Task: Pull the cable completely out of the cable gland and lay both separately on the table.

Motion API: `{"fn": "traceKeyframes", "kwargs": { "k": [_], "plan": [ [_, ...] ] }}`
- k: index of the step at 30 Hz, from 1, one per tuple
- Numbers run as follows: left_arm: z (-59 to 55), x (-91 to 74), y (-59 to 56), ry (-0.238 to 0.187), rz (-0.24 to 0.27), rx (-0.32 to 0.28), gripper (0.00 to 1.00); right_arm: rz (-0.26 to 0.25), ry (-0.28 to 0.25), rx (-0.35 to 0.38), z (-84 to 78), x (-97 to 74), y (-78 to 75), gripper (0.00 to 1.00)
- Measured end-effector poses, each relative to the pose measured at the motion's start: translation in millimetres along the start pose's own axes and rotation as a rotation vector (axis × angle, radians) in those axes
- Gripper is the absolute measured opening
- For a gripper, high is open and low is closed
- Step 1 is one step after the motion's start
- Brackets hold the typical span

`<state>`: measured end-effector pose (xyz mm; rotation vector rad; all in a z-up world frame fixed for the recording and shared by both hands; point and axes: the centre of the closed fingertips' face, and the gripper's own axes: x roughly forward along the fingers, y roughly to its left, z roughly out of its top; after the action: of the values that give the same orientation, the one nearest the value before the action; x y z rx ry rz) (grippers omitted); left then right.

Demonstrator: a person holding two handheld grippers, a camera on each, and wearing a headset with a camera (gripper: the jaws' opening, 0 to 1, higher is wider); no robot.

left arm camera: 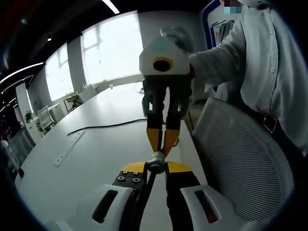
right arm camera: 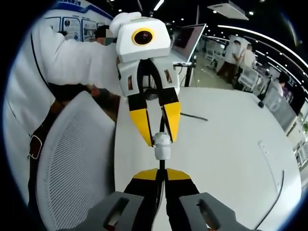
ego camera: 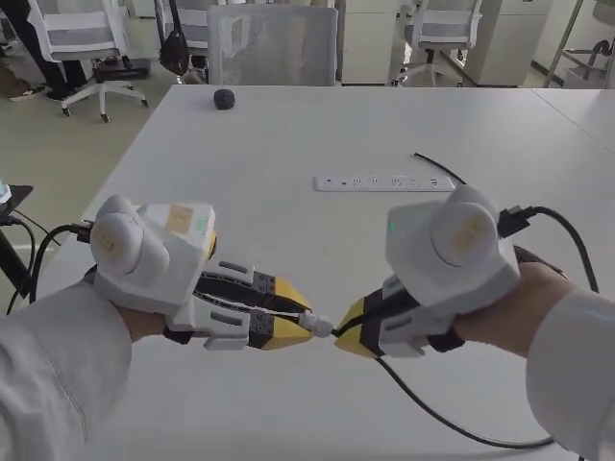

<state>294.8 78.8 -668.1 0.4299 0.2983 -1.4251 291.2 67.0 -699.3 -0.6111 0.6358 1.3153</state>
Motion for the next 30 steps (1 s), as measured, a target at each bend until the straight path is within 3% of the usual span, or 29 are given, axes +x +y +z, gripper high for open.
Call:
{"fn": "traceKeyframes", "kwargs": {
  "k": [12,30],
  "plan": [
    [-2.1,-3.9,4.2,0.000,0.018,-0.004,0.15,-0.022,0.062,0.009,-45.8,4.2,-6.2,0.00],
    [-6.8,-11.2,9.9,0.002,0.049,-0.015,0.15,-0.075,0.170,0.140,-122.0,9.4,-29.0,0.00]
  ]
}}
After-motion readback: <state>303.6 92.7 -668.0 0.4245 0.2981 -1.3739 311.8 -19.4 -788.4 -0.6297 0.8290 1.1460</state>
